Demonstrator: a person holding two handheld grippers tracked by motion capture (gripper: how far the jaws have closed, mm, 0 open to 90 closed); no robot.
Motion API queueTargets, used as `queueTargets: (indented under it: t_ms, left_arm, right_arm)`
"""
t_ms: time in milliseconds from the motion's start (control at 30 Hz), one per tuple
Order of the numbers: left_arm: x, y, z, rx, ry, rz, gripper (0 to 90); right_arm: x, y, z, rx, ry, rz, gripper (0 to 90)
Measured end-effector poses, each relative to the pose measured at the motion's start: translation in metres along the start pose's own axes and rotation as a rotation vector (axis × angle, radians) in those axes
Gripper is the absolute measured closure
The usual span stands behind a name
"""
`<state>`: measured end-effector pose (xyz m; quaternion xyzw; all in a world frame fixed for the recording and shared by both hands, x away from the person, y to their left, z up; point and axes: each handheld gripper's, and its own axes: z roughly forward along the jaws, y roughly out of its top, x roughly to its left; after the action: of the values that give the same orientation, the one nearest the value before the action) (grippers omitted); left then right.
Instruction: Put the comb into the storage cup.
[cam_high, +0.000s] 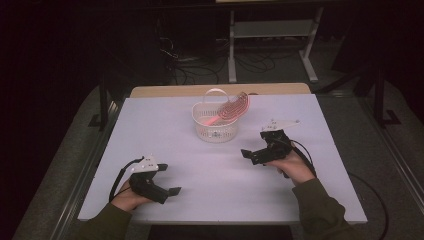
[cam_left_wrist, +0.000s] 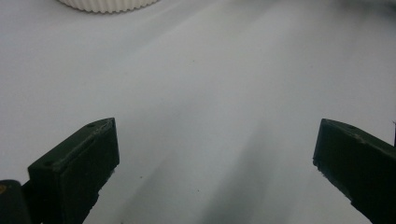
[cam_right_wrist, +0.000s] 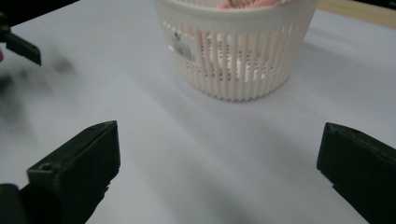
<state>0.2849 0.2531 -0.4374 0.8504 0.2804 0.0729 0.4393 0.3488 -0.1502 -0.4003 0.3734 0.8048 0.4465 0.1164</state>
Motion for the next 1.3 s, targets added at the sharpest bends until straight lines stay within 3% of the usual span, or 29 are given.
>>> queueTargets:
  t_ms: [533,1300]
  left_arm:
    - [-0.001,0.000,-0.001,0.000,0.002,0.007,0.4]
    - [-0.001,0.001,-0.002,-0.008,0.009,0.011,0.4]
  right_arm:
    - [0.008,-0.038,-0.021,0.007,-0.004,-0.007,0.0]
    - [0.006,-0.077,-0.042,0.017,0.024,0.009,0.0]
